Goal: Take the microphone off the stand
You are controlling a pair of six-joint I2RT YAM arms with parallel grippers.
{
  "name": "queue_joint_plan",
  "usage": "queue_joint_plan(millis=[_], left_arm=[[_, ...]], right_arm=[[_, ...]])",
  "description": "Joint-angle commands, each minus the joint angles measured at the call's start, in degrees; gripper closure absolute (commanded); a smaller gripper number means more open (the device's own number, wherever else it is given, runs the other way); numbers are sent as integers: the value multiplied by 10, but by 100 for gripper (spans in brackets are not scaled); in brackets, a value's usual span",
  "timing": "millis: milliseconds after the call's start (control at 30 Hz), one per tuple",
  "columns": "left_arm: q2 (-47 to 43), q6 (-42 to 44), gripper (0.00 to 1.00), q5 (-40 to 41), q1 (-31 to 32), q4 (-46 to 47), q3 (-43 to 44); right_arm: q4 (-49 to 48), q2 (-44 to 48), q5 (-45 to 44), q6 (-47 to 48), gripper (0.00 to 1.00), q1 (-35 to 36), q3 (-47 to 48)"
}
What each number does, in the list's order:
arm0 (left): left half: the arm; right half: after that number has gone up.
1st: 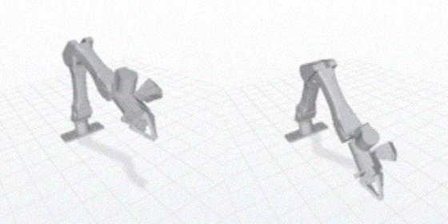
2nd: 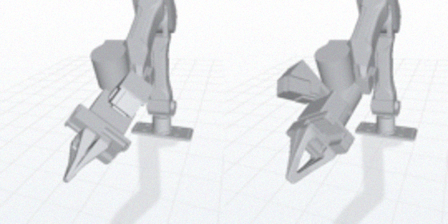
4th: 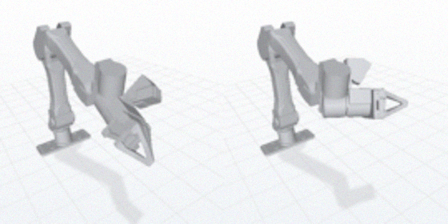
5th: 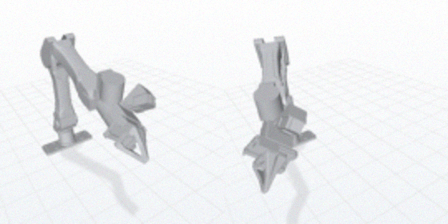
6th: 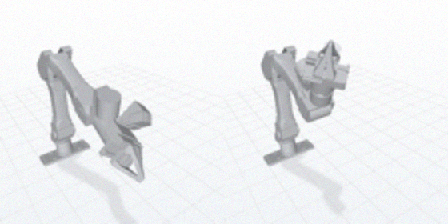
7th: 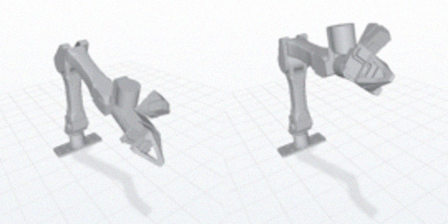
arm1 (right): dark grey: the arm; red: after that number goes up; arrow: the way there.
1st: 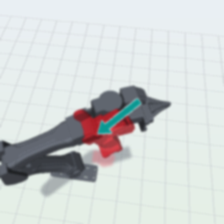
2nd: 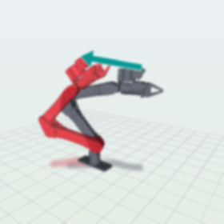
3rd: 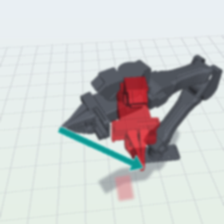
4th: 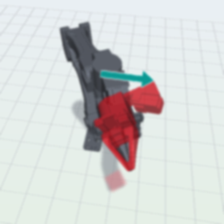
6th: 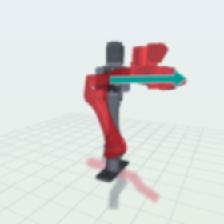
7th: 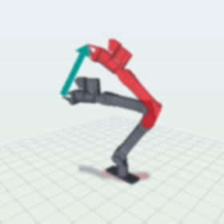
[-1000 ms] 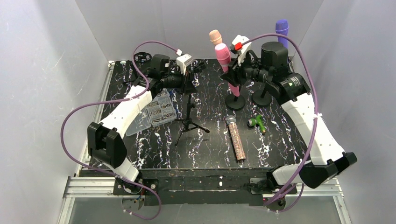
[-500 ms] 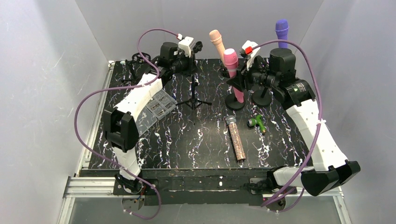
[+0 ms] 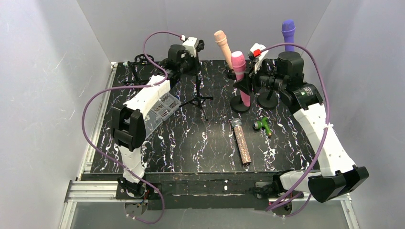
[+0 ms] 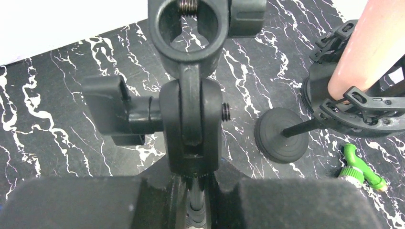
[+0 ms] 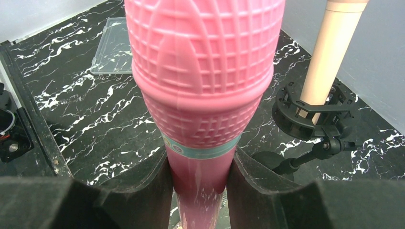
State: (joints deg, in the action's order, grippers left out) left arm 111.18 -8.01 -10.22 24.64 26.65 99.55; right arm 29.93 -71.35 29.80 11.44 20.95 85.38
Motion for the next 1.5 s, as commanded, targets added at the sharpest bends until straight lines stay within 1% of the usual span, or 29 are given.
queue_joint_plan(millis=[0,233,333,433,633,767,833,933,1067,1233,1267,1333,1467], left_arm=[[-23,32,100,43,-5,55,-15],[10,74,100,137,1,113,13],[34,78,100,144,3,129,37],[53,99,100,148,10,143,47],[81,131,100,195,31,190,33],[78,167,100,224,44,234,-11],[71,171,100,239,46,245,-33],[59,159,100,269,46,233,-55],[44,139,100,282,46,217,-84],[35,111,100,292,46,173,-89],[32,106,99,291,46,164,-91],[28,96,91,291,47,142,-92],[21,76,82,287,46,85,-86]], right_arm=[[-34,18,10,-9,99,-6,0],[-41,22,16,-15,99,-16,-5],[-44,22,20,-20,99,-20,-8],[-49,25,22,-23,99,-25,-14],[-59,35,29,-31,99,-37,-31],[-61,41,31,-33,99,-39,-39],[-64,43,34,-35,99,-40,-42],[-67,43,41,-43,99,-40,-46],[-65,45,47,-46,99,-39,-57],[-58,56,46,-41,99,-40,-70],[-56,57,46,-41,99,-40,-70],[-42,54,48,-38,99,-40,-63],[-23,47,57,-36,99,-39,-57]])
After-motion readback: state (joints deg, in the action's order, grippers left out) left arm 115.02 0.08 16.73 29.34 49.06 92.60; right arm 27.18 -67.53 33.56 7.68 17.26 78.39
